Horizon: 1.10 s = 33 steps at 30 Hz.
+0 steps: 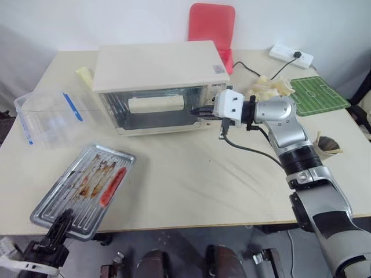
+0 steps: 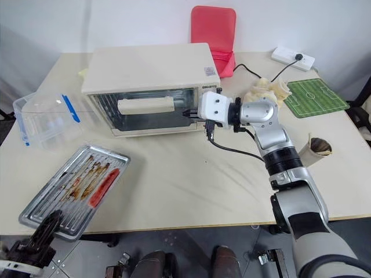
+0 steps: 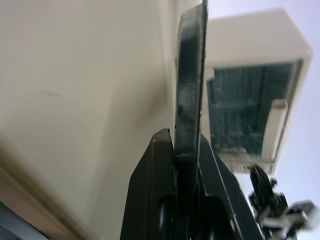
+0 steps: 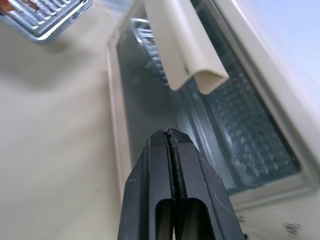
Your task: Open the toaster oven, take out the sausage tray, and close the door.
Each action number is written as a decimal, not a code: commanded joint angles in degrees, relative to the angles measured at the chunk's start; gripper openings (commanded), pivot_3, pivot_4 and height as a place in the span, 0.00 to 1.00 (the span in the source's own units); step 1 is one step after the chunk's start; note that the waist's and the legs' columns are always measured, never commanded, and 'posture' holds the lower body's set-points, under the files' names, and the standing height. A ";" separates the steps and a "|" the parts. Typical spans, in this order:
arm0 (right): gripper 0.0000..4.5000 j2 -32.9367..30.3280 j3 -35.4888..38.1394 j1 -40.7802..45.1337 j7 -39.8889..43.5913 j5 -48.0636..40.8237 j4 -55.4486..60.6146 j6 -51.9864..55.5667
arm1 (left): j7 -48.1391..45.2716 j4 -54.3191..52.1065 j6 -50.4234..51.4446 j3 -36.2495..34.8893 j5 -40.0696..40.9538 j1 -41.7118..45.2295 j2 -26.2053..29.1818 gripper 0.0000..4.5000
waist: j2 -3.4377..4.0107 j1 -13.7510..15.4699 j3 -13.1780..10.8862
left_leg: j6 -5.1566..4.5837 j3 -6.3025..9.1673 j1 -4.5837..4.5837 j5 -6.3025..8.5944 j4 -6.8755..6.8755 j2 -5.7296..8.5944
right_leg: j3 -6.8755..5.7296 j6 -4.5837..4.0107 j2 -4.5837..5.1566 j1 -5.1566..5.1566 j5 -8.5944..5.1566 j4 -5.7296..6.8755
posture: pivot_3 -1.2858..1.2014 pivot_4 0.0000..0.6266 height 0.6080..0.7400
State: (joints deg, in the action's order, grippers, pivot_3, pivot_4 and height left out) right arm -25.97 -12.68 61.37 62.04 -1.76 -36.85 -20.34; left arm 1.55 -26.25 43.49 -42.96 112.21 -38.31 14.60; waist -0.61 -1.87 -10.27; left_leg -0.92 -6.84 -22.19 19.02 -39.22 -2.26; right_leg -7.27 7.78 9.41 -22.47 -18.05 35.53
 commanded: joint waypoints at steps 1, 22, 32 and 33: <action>0.01 0.40 2.32 2.90 -1.93 -0.13 -1.22 -2.30 | 0.97 -0.88 -0.21 1.71 0.79 2.93 2.34 0.00 | 0.02 0.08 -0.01 | 0.00 0.00 0.00 0.00 0.00 0.00 | 0.00 0.00 0.00 0.00 0.00 0.00 | 0.52 0.24 1.00; 0.01 -18.51 6.97 -15.22 10.00 -15.51 43.02 37.58 | 2.74 12.88 15.79 18.40 0.79 29.01 17.25 0.00 | 0.04 0.49 -0.02 | 0.04 0.23 -0.01 0.00 0.11 0.34 | -0.03 0.10 -0.05 0.01 0.05 0.13 | 0.52 0.24 1.00; 0.01 -26.21 9.51 -28.36 7.45 -12.84 49.25 38.72 | 0.96 29.60 26.04 31.72 0.79 47.79 24.09 0.00 | 0.04 1.80 -0.02 | 0.05 0.07 0.00 -0.07 0.08 0.44 | 0.13 0.16 -0.04 0.00 0.08 0.04 | 0.52 0.24 1.00; 0.01 -26.66 9.74 -29.98 6.84 -12.17 49.55 38.32 | 0.01 31.90 27.64 33.72 -1.12 50.66 24.36 0.00 | 0.04 1.76 -0.02 | 0.05 0.06 0.01 -0.07 0.08 0.44 | 0.13 0.16 -0.04 -0.01 0.08 0.06 | 0.52 0.24 1.00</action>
State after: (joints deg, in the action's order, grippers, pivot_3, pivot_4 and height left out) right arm -51.19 -5.43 32.75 70.16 -14.50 10.79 18.71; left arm 4.04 3.19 68.67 -11.61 112.13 9.08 38.36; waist -0.57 -0.11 -10.29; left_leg -0.87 -6.77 -22.18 18.95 -39.13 -1.82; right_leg -7.15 7.94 9.36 -22.48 -17.97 35.61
